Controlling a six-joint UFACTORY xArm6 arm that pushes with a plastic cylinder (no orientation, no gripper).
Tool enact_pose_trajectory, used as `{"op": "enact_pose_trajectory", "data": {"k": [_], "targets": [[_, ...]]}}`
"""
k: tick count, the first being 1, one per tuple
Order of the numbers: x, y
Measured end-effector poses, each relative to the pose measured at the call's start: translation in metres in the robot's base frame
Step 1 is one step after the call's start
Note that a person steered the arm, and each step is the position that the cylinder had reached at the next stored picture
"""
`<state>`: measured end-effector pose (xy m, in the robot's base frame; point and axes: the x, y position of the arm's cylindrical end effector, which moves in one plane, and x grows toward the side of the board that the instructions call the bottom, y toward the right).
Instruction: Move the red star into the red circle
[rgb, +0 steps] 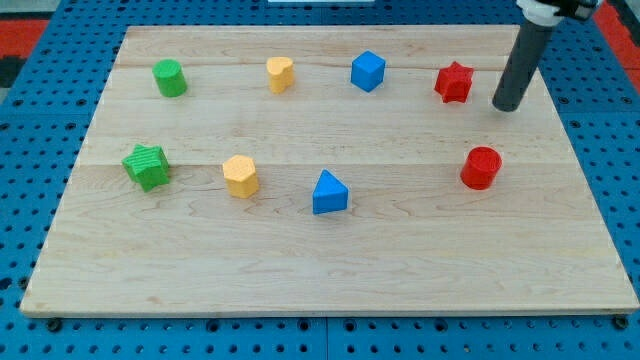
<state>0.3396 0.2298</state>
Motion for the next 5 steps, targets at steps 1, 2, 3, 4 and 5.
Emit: {"op": "enact_pose_trajectory", "data": {"k": [1, 2, 3, 4, 5], "targets": [[-0.046, -0.009], [-0.06, -0.086], [-0.01, -0.15], [-0.018, -0.147], [-0.06, -0.117]]}}
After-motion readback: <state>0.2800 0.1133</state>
